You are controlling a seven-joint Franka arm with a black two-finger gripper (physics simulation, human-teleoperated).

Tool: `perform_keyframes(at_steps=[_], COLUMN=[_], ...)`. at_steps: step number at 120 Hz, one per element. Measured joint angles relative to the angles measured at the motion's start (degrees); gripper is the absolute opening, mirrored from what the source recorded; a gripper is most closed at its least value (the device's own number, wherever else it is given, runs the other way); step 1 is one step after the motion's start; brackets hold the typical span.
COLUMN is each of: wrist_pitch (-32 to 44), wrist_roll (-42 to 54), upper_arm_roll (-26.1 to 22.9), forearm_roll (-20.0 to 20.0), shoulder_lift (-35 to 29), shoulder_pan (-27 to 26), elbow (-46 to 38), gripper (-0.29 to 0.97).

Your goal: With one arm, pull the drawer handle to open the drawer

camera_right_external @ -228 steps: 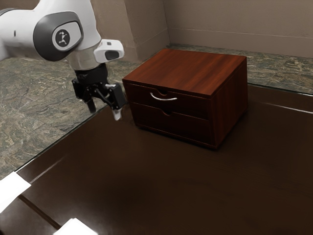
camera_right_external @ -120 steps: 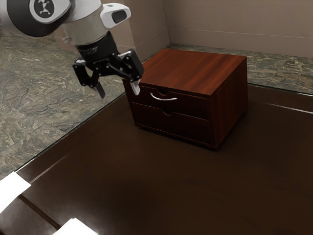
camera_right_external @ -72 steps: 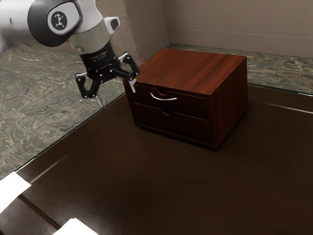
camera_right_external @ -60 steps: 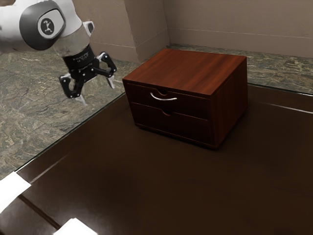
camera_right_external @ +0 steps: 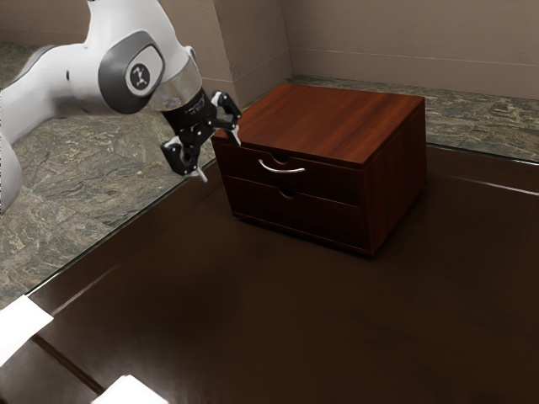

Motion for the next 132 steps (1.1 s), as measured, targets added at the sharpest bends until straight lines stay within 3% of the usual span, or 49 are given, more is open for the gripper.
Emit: perform_keyframes(at_steps=[55,132], wrist_pitch=[6.32,11.43], wrist_roll=[-7.03,-10.98], upper_arm_roll=[-0.21,-1.08], forearm_roll=[-0.81,-2.03], shoulder_lift=[2.43,5.95], shoulder_pan=[-3.38,-3.12], elbow=[-1.24,-0.97], gripper=[0.54,0.44])
